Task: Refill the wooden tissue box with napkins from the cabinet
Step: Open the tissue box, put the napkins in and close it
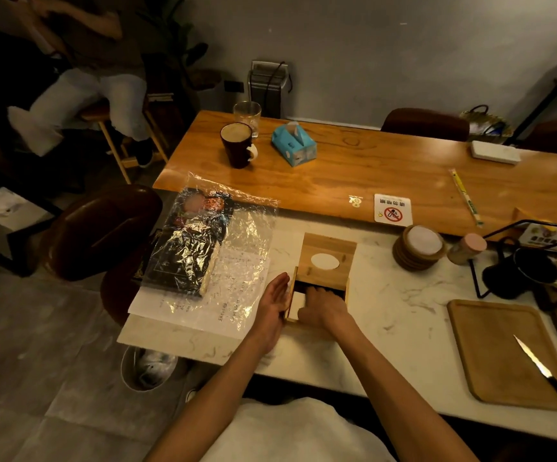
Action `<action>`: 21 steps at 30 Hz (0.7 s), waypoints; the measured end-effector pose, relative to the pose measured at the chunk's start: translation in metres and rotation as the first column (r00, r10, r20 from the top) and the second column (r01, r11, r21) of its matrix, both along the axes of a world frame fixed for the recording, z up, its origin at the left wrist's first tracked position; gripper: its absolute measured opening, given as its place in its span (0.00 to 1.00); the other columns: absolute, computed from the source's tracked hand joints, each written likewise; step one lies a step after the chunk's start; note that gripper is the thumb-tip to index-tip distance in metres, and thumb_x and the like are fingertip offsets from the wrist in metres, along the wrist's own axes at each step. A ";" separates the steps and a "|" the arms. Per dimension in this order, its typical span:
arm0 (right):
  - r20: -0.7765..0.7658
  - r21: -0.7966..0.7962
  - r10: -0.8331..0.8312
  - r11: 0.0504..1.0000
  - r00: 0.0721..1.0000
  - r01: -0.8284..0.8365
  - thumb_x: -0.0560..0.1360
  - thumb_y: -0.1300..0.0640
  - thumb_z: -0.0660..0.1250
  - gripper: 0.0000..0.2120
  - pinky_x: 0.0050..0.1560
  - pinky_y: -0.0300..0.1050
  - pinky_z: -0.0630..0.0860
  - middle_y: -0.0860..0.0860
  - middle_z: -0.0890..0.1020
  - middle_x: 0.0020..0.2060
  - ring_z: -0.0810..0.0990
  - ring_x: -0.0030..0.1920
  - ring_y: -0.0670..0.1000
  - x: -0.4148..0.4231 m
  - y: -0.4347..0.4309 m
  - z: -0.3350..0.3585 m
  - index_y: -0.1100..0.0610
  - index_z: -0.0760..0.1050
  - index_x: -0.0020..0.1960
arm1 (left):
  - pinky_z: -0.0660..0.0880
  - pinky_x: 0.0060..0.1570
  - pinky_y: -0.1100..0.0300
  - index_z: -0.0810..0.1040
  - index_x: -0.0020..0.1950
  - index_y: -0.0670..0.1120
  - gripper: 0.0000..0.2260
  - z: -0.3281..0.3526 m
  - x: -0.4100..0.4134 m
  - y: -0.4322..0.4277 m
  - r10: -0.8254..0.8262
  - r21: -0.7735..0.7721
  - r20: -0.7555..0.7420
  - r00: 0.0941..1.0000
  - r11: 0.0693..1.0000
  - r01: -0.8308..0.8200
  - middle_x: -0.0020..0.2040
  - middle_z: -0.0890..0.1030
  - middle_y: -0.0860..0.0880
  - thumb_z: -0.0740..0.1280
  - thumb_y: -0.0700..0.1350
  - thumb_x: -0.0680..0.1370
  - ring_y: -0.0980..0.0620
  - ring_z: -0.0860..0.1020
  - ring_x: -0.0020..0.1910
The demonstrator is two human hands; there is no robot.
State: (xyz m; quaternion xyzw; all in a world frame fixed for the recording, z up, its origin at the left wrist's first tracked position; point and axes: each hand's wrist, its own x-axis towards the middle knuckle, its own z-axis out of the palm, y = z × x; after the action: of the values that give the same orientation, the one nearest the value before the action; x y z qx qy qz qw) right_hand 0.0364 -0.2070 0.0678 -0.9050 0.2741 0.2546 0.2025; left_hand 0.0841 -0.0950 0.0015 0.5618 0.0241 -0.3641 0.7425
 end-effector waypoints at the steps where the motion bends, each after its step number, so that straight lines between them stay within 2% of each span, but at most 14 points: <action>1: -0.004 0.004 -0.013 1.000 1.000 0.013 0.71 0.51 0.64 0.26 0.59 0.51 0.74 0.56 0.78 0.62 0.77 0.61 0.58 0.000 -0.001 -0.001 0.56 0.70 0.68 | 0.63 0.74 0.52 0.68 0.73 0.42 0.24 0.001 0.000 0.000 0.010 -0.004 0.004 1.000 1.000 -0.010 0.72 0.71 0.44 0.58 0.27 0.78 0.48 0.67 0.73; 5: 0.007 0.001 -0.009 1.000 1.000 0.009 0.71 0.52 0.64 0.25 0.60 0.51 0.75 0.57 0.78 0.62 0.78 0.60 0.59 0.000 -0.001 0.000 0.58 0.72 0.67 | 0.69 0.65 0.61 0.68 0.72 0.42 0.25 0.007 -0.003 -0.001 0.033 -0.008 0.012 0.999 0.999 -0.033 0.71 0.72 0.44 0.57 0.25 0.77 0.48 0.68 0.72; 8: 0.054 0.029 -0.019 0.999 0.998 0.017 0.72 0.58 0.64 0.24 0.57 0.52 0.77 0.58 0.77 0.63 0.78 0.60 0.60 -0.005 -0.001 0.002 0.60 0.70 0.67 | 0.70 0.66 0.57 0.70 0.66 0.48 0.19 0.011 -0.003 -0.001 0.008 0.050 0.081 0.997 0.999 -0.012 0.68 0.73 0.46 0.58 0.30 0.80 0.48 0.70 0.70; 10: 0.155 0.011 -0.020 1.000 0.988 0.019 0.73 0.61 0.63 0.23 0.54 0.51 0.76 0.57 0.78 0.62 0.78 0.59 0.59 -0.018 -0.003 0.005 0.57 0.69 0.68 | 0.70 0.68 0.49 0.67 0.61 0.52 0.12 0.015 0.000 -0.002 -0.106 0.152 0.202 0.974 0.985 0.075 0.67 0.74 0.45 0.59 0.36 0.82 0.48 0.72 0.68; 12: 0.271 -0.141 0.001 0.989 0.962 0.039 0.75 0.58 0.63 0.19 0.53 0.49 0.76 0.54 0.77 0.61 0.77 0.57 0.57 -0.037 -0.007 0.009 0.53 0.73 0.65 | 0.76 0.61 0.48 0.67 0.58 0.52 0.09 0.024 0.007 -0.004 -0.308 0.315 0.322 0.895 0.927 0.205 0.63 0.74 0.44 0.58 0.39 0.82 0.45 0.76 0.63; 14: 0.274 -0.316 0.054 0.948 0.960 0.037 0.77 0.50 0.62 0.18 0.56 0.47 0.71 0.53 0.73 0.61 0.72 0.59 0.56 -0.054 -0.018 0.015 0.49 0.72 0.65 | 0.78 0.48 0.54 0.72 0.58 0.47 0.14 0.036 0.017 -0.011 -0.562 0.534 0.343 0.752 0.776 0.336 0.64 0.71 0.45 0.57 0.33 0.78 0.43 0.75 0.60; 15: 0.215 -0.319 0.027 0.947 0.976 0.044 0.77 0.46 0.62 0.20 0.57 0.47 0.70 0.54 0.71 0.62 0.70 0.60 0.56 -0.056 -0.026 0.017 0.48 0.70 0.67 | 0.77 0.46 0.56 0.74 0.60 0.44 0.16 0.043 0.022 -0.017 -0.694 0.656 0.306 0.652 0.649 0.384 0.66 0.69 0.46 0.58 0.31 0.76 0.43 0.73 0.62; 17: 0.033 -0.162 -0.050 0.985 0.998 0.055 0.74 0.42 0.66 0.25 0.57 0.48 0.72 0.55 0.72 0.62 0.71 0.61 0.57 -0.052 -0.041 0.020 0.47 0.69 0.69 | 0.75 0.55 0.56 0.72 0.68 0.43 0.20 0.057 0.030 -0.032 -0.899 0.849 0.115 0.422 0.310 0.428 0.70 0.66 0.44 0.59 0.35 0.76 0.44 0.73 0.63; 19: -0.129 -0.039 -0.019 0.999 0.991 0.014 0.71 0.43 0.72 0.27 0.55 0.47 0.77 0.53 0.77 0.59 0.77 0.57 0.55 -0.037 -0.050 0.021 0.49 0.72 0.67 | 0.78 0.57 0.52 0.67 0.72 0.44 0.21 0.064 0.037 -0.044 -0.940 0.880 -0.148 0.306 0.016 0.475 0.68 0.72 0.41 0.60 0.37 0.78 0.44 0.79 0.56; 21: -0.205 0.018 -0.023 0.999 0.978 0.027 0.68 0.46 0.76 0.28 0.56 0.47 0.79 0.52 0.79 0.58 0.80 0.55 0.53 -0.026 -0.052 0.021 0.51 0.74 0.65 | 0.78 0.59 0.49 0.68 0.71 0.40 0.20 0.070 0.040 -0.053 -0.904 0.834 -0.345 0.251 -0.173 0.523 0.65 0.77 0.40 0.63 0.36 0.79 0.43 0.81 0.54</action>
State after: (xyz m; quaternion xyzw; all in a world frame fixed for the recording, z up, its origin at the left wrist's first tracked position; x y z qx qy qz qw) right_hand 0.0107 -0.2585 0.0887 -0.8684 0.3021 0.3466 0.1855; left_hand 0.1242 -0.1477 0.0712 0.7987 -0.2719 -0.5358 -0.0312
